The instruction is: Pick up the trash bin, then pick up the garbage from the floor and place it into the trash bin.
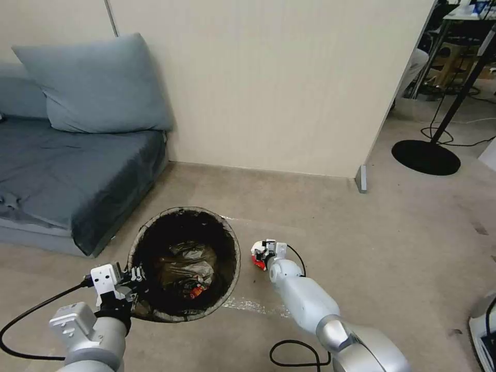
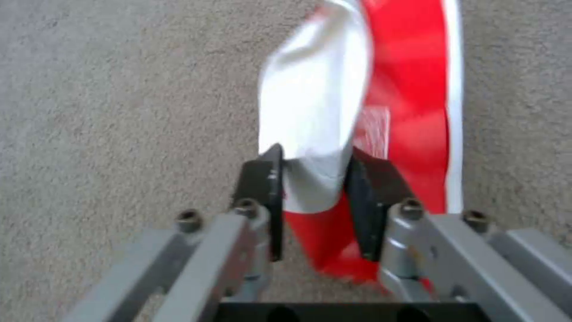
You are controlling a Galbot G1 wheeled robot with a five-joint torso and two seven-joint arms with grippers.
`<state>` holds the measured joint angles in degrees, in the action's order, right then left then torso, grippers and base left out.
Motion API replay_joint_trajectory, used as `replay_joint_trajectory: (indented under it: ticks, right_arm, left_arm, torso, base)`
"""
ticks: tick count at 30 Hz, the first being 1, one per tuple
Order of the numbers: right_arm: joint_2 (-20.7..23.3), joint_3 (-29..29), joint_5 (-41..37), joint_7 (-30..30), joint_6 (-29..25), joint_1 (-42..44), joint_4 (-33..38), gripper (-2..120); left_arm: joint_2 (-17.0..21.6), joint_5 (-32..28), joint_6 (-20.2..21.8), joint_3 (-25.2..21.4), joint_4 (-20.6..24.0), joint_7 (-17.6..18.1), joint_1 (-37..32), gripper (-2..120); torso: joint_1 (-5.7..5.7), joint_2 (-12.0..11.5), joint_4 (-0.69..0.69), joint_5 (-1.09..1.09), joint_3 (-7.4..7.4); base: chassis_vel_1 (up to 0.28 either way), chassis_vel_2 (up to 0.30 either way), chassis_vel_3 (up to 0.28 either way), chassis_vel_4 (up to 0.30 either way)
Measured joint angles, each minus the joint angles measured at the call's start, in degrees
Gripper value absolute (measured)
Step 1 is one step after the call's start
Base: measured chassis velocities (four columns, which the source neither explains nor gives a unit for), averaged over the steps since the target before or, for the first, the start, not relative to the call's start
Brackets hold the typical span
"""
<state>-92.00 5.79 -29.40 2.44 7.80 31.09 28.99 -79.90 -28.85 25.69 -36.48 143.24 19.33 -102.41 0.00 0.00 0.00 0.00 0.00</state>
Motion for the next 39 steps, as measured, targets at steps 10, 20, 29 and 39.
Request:
replay_joint_trajectory:
  ticks: [10, 20, 29, 39]
  right_arm:
    - [0.54, 0.22, -0.02, 0.28, 0.09, 0.17, -0.02, 0]
    - [2.94, -0.94, 1.76, 0.94, -1.31, 1.43, 3.64, 0]
    - [15.07, -9.39, -0.52, 1.49, 1.22, 5.84, 26.15, 0]
    - [30.00, -11.92, -9.10, 1.86, 8.56, 11.98, 56.37, 0]
  left_arm:
    - [-0.07, 0.01, -0.08, 0.11, 0.00, -0.04, 0.13, 3]
    - [-0.02, 0.03, -0.23, 0.06, 0.00, -0.05, 0.06, 3]
    - [0.55, -0.11, -0.37, -0.13, 0.00, 0.04, -0.11, 3]
    - [1.27, -0.30, -0.37, -0.13, 0.00, 0.37, -0.25, 3]
  torso:
    - [0.00, 0.00, 0.00, 0.00, 0.00]
    - [0.00, 0.00, -0.01, 0.00, 0.00]
    - [0.00, 0.00, 0.00, 0.02, 0.00]
    - [0.00, 0.01, 0.00, 0.01, 0.00]
  base:
    - [0.000, 0.000, 0.000, 0.000]
    - [0.000, 0.000, 0.000, 0.000]
    - [0.000, 0.000, 0.000, 0.000]
    - [0.000, 0.000, 0.000, 0.000]
